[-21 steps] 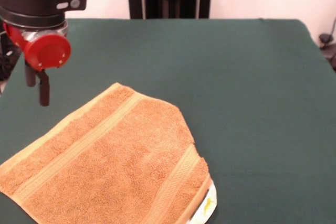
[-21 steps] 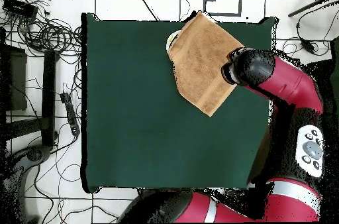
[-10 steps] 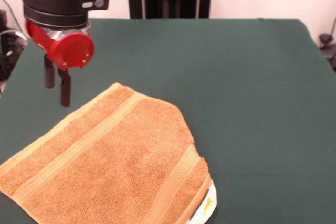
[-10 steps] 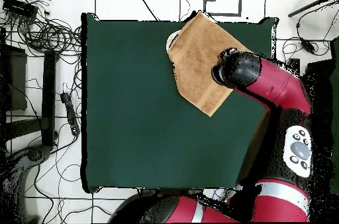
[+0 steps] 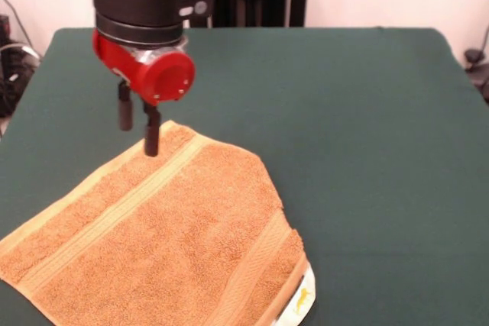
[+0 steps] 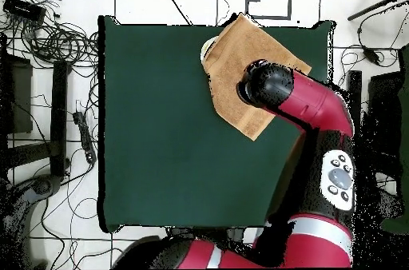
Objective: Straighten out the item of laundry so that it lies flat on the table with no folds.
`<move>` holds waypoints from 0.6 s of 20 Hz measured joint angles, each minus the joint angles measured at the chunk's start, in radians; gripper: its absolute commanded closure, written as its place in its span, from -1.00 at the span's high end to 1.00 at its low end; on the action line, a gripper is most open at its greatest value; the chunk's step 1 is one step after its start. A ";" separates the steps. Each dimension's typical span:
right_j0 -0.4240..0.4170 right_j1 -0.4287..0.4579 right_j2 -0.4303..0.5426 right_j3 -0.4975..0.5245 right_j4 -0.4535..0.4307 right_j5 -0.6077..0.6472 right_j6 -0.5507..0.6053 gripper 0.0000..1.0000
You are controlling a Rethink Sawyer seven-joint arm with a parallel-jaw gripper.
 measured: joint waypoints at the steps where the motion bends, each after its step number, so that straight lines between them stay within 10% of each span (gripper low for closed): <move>1: 0.005 0.000 0.000 0.003 0.004 0.000 0.000 1.00; 12: 0.032 0.000 -0.005 0.028 0.058 0.000 0.000 1.00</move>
